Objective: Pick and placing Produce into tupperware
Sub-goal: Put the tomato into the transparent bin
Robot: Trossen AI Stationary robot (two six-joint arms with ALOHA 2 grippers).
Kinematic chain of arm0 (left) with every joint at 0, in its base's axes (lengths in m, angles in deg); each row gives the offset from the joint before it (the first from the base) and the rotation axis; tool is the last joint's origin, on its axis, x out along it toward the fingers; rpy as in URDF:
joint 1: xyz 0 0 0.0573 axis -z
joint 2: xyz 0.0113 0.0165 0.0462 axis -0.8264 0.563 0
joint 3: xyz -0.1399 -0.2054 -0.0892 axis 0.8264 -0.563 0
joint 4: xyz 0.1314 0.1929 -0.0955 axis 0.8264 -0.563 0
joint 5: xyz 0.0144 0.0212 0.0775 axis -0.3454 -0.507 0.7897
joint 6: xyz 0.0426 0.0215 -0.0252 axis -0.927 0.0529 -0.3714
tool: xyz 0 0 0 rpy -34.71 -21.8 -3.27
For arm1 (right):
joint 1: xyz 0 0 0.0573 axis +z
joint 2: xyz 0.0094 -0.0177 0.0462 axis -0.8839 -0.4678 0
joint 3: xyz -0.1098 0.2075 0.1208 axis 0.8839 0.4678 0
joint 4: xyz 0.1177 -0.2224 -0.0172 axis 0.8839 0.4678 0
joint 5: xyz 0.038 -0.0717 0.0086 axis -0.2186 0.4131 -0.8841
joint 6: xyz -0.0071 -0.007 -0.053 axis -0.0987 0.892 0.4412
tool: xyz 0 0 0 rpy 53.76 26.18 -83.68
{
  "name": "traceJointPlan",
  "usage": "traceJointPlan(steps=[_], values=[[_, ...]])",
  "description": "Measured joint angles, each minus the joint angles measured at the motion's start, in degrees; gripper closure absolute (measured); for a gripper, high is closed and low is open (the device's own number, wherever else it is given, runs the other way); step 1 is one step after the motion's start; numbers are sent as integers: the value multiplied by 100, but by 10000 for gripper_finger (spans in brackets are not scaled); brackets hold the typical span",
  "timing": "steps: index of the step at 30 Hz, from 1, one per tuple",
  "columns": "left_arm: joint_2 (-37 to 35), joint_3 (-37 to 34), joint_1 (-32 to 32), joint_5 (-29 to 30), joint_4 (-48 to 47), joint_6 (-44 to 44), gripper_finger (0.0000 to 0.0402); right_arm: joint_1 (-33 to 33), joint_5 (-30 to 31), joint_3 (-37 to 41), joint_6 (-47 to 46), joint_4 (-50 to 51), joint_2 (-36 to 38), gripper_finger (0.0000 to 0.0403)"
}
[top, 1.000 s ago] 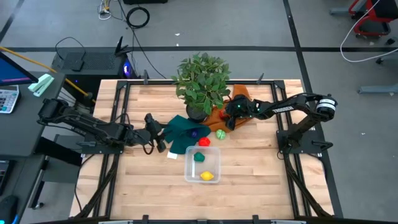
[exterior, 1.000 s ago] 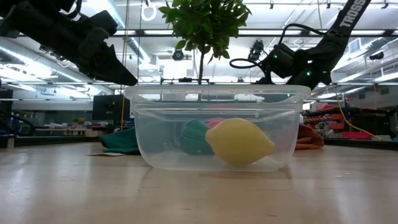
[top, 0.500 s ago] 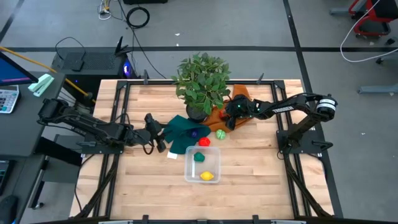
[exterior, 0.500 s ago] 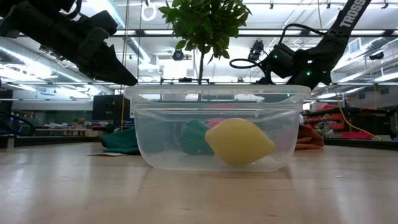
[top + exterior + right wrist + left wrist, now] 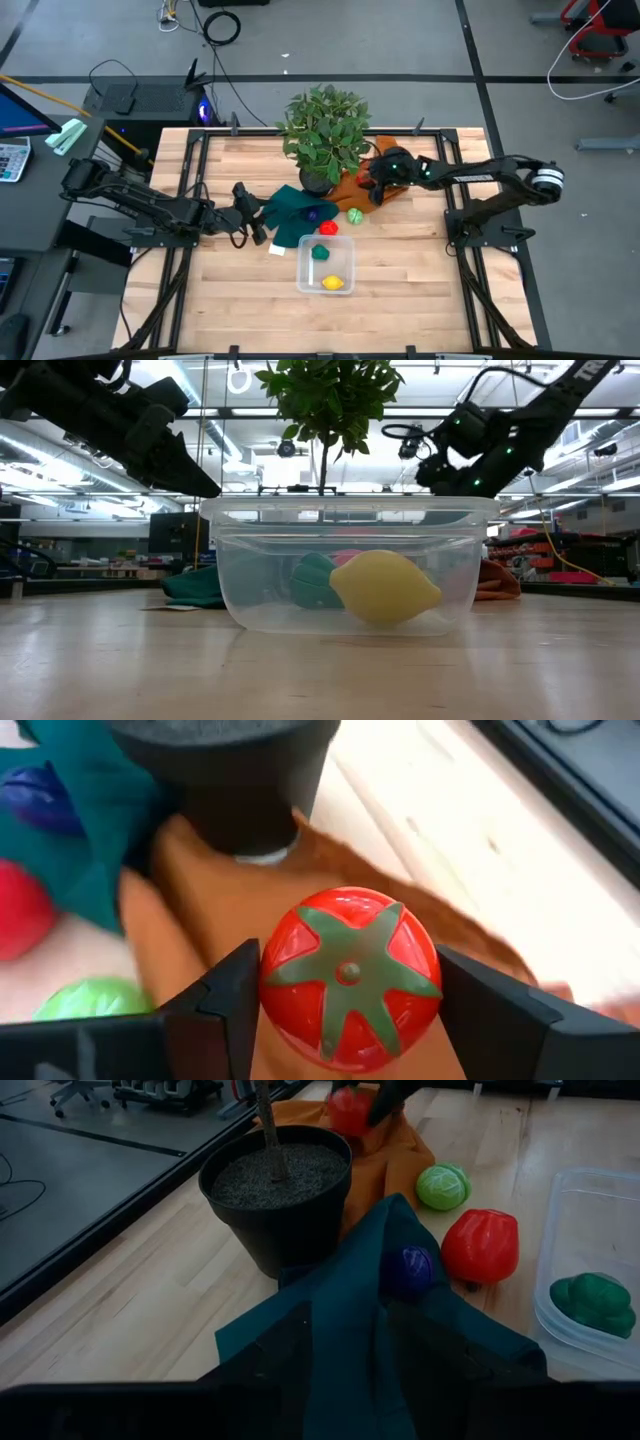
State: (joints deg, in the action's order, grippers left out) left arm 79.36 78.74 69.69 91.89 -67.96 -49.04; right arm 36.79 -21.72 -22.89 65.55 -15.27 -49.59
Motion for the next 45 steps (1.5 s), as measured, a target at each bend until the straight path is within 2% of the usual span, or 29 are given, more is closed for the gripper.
traceJointPlan(steps=[8,15,21,25,29,35,41,45], values=[[0,0,0,0,-18,20,268,285,-603,0,-578,1245,897,190],[0,0,0,-1,-20,37,260,1309,-784,0,-1090,1742,1406,190],[0,0,0,-2,-20,44,264,2285,-809,0,-1798,1591,1582,190],[0,0,-2,-2,-20,44,268,2900,-737,0,-2096,1091,1452,190],[0,0,-1,-2,-20,45,264,3403,-550,0,-2122,127,1146,190],[0,0,-2,-2,-17,44,258,3729,-529,-2,-2091,-747,567,190],[0,0,-1,-2,-17,43,263,3959,-484,-576,-1604,-697,-88,190],[0,2,-1,-1,-17,44,266,4022,-483,-1397,-1147,161,-519,190]])
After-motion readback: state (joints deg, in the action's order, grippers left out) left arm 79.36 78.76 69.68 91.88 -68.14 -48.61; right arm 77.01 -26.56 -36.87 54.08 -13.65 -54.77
